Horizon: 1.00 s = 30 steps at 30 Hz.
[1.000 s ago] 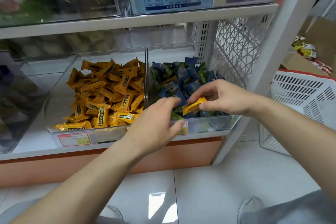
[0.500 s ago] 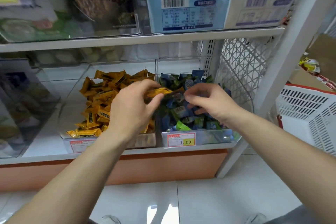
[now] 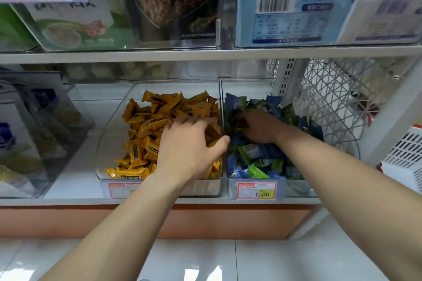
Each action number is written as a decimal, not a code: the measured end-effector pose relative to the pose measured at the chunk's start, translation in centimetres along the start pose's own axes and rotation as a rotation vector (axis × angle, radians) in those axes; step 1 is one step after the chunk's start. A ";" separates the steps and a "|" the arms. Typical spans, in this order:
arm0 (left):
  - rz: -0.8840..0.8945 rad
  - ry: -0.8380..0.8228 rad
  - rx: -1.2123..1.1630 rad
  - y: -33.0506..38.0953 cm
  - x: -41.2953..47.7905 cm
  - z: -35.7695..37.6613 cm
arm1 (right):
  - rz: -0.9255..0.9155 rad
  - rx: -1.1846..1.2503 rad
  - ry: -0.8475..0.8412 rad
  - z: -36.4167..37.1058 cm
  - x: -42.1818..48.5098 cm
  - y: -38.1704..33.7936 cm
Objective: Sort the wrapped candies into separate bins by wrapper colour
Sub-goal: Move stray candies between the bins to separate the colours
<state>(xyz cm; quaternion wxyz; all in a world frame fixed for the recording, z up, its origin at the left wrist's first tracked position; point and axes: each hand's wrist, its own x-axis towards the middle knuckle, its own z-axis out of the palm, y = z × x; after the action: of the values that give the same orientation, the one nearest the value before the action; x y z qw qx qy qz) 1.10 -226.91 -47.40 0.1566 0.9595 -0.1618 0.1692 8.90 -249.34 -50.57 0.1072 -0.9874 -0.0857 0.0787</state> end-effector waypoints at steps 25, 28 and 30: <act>-0.234 -0.066 -0.099 -7.7 1.1 -2.9 | -0.057 0.593 0.535 -4.0 -6.4 -1.6; -0.293 -0.041 -0.102 -9.5 1.0 -3.1 | -0.155 0.742 0.567 -4.7 -6.8 -5.8; -0.339 -0.062 -0.105 -10.3 0.8 -3.0 | -0.219 0.678 0.494 -4.4 -6.0 -8.6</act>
<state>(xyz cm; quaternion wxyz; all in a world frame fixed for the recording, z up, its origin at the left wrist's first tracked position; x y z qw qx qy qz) 4.75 -216.76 -46.94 0.2275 0.9684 -0.0113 0.1020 2.54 -243.10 -43.55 0.4506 -0.8706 -0.1309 -0.1481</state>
